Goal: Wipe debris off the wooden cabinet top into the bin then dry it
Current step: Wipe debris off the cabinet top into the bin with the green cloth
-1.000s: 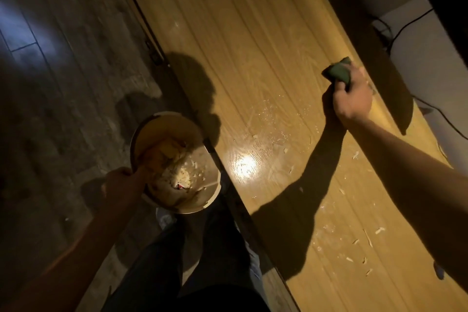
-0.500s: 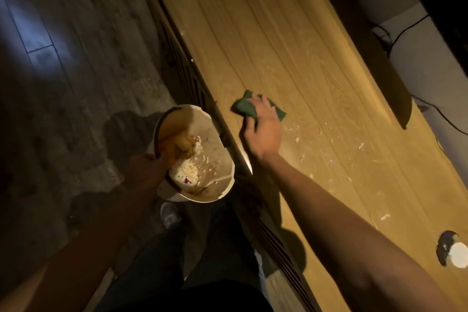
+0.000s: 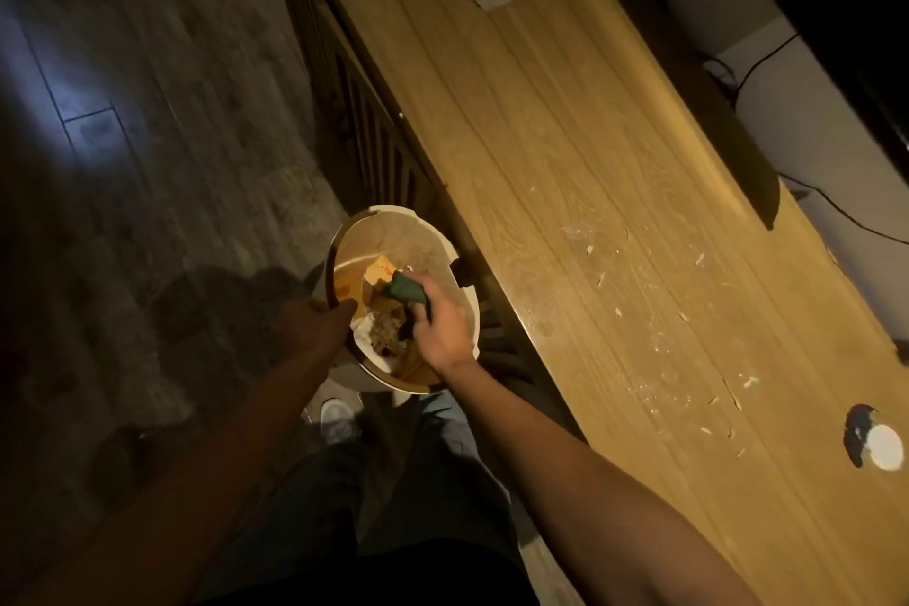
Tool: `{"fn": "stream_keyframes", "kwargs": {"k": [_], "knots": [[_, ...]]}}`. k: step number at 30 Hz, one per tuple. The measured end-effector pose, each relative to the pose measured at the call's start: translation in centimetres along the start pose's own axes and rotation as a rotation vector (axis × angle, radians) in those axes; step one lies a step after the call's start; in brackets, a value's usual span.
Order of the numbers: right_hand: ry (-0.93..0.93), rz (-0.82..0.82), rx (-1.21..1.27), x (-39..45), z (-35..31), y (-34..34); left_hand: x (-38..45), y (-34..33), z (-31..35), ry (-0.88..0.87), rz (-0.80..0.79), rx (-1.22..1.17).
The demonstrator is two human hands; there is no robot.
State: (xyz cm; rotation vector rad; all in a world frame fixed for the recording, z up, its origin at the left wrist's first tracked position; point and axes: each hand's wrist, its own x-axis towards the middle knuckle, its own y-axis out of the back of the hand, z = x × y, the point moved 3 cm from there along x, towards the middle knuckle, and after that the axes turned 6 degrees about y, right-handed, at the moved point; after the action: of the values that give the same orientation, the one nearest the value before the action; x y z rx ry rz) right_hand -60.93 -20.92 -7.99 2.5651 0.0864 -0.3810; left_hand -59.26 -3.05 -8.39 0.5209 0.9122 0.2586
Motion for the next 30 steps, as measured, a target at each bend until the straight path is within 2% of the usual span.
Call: {"fn": "stream_keyframes", "kwargs": {"k": [5, 9, 12, 16, 19, 21, 24, 30], "knots": [[0.056, 0.164, 0.172, 0.3, -1.4, 6.1, -0.3, -0.6, -0.2, -0.012, -0.027, 0.039], [0.082, 0.373, 0.14, 2.4, -0.5, 15.9, 0.6, -1.4, -0.4, 0.003, -0.03, 0.045], [-0.038, 0.513, 0.074, 4.7, 2.7, 24.8, 1.2, -1.9, -0.8, 0.04, -0.012, 0.013], [-0.256, 0.711, -0.156, 8.1, 8.3, 35.9, 1.3, -2.2, -0.4, 0.066, 0.082, -0.017], [-0.453, 0.708, -0.333, 11.0, 12.9, 41.2, 1.7, -2.0, 0.0, 0.082, 0.16, -0.018], [-0.56, 0.638, -0.408, 12.7, 15.3, 42.4, 2.3, -2.0, -0.1, 0.078, 0.189, -0.029], [-0.584, 0.609, -0.482, 14.7, 16.3, 40.9, 3.1, -2.0, 0.1, 0.076, 0.223, -0.029], [-0.365, 0.596, -0.511, 16.7, 13.9, 35.3, 3.7, -1.4, 0.5, 0.094, 0.204, -0.028]]}}
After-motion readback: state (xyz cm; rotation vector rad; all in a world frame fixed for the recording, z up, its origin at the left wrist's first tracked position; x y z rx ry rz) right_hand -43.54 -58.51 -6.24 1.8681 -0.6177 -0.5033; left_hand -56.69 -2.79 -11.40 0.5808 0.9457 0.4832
